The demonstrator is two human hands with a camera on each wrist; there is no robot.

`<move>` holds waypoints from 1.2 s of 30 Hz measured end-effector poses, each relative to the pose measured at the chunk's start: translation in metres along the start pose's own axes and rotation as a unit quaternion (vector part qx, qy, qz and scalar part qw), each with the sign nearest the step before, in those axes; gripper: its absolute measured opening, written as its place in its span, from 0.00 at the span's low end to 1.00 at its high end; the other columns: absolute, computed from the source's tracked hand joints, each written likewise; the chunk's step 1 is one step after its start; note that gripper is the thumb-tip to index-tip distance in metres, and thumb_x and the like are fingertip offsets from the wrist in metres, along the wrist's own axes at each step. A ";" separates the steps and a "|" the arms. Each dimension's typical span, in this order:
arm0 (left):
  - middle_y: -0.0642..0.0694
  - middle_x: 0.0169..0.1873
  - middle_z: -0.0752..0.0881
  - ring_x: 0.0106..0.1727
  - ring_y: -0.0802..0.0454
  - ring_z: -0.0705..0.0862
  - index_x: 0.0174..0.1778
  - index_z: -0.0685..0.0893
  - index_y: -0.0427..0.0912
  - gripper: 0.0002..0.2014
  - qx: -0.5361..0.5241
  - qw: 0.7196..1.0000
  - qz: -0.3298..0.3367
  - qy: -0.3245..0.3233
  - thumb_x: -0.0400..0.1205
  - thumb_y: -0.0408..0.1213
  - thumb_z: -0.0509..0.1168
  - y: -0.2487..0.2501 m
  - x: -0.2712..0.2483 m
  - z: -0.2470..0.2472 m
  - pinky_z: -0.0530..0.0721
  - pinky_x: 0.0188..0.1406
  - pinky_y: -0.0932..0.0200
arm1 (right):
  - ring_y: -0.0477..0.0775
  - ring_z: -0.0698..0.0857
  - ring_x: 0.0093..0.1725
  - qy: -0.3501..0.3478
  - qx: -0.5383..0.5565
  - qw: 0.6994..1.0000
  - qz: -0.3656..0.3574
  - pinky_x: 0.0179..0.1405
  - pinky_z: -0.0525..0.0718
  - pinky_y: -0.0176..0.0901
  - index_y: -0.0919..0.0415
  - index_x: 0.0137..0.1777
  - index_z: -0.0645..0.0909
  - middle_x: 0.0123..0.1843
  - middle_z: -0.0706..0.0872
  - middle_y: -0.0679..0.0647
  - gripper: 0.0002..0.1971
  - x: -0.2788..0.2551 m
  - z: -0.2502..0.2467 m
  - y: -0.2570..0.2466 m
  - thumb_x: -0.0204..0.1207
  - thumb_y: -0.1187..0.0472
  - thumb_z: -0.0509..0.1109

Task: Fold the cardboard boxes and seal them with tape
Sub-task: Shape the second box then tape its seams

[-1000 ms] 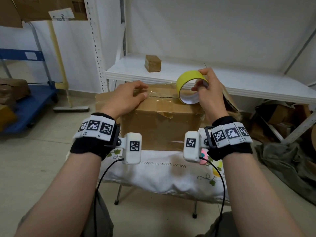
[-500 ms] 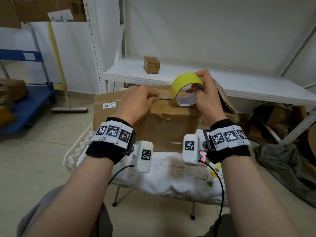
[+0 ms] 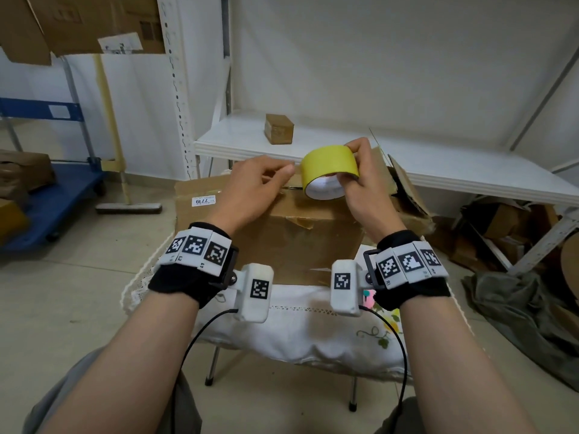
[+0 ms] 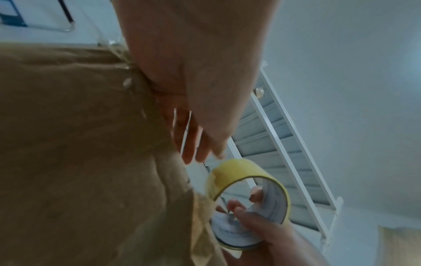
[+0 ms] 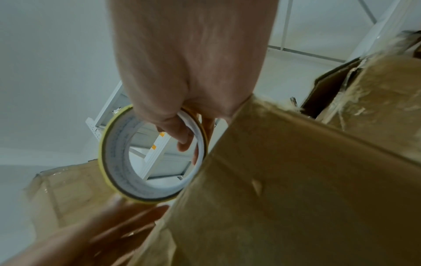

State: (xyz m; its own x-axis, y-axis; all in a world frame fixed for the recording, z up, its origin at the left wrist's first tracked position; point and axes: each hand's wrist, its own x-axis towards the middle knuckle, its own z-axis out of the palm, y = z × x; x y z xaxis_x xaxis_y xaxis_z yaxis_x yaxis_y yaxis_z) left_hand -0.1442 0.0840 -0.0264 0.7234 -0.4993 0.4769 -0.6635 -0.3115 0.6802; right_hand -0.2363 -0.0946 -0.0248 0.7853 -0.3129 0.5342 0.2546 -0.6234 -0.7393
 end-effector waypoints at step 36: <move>0.43 0.47 0.88 0.48 0.53 0.86 0.51 0.93 0.38 0.07 0.024 0.953 0.248 0.174 0.78 0.34 0.76 0.010 -0.010 -0.008 0.87 0.49 0.60 | 0.37 0.79 0.48 -0.093 0.063 0.994 0.010 0.43 0.81 0.29 0.52 0.65 0.72 0.54 0.78 0.42 0.11 -0.013 0.011 -0.034 0.86 0.56 0.68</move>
State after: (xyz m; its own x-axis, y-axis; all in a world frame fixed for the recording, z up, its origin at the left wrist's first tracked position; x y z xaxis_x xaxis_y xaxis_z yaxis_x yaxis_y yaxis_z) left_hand -0.1568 0.0926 -0.0204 0.3322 -0.2985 0.8947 -0.9422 -0.1478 0.3006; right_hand -0.2492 -0.0616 -0.0110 0.8787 -0.1782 0.4428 0.2978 -0.5204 -0.8003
